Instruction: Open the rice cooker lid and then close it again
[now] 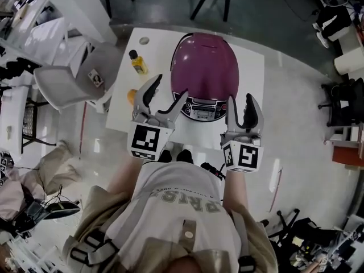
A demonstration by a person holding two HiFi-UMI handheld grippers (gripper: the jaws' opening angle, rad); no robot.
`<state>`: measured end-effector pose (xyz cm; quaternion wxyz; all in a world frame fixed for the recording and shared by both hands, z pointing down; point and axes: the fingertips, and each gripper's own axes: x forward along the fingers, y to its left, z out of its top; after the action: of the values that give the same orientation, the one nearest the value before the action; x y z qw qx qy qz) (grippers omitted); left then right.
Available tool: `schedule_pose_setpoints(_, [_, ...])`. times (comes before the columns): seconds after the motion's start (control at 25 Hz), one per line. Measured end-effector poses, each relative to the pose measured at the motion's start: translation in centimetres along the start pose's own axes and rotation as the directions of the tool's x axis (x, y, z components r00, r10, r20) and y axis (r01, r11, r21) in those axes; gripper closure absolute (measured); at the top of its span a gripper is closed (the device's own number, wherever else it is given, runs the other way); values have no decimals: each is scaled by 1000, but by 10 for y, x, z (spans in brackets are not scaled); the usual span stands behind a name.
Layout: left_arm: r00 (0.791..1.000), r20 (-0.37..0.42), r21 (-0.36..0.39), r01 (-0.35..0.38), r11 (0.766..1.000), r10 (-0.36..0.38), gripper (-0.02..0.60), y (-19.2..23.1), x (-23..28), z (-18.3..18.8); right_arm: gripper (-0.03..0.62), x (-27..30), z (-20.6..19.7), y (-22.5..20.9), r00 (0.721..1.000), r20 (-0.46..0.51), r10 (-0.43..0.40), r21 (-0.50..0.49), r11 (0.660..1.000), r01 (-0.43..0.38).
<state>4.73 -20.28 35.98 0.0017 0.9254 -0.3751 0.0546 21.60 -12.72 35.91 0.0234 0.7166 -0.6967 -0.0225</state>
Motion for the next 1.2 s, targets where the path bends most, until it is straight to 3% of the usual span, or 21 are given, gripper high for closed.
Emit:
schedule_pose_setpoints(0.12, [998, 4, 14, -60, 998, 60, 270, 4, -5, -2, 417, -5, 5, 7, 1000, 19, -7, -50, 999, 8])
schedule_pose_setpoints(0.48, [983, 113, 19, -149, 989, 146, 436, 3, -21, 12, 524, -15, 12, 12, 997, 50, -52, -79, 995, 56])
schedule_pose_setpoints(0.8, [965, 171, -22, -199, 980, 200, 569, 11, -33, 21, 570, -22, 19, 11, 994, 85, -71, -87, 993, 79])
schedule_pose_setpoints(1.2, [952, 237, 2, -201, 980, 195, 569, 12, -38, 32, 592, -25, 26, 11, 990, 119, -75, -75, 994, 85])
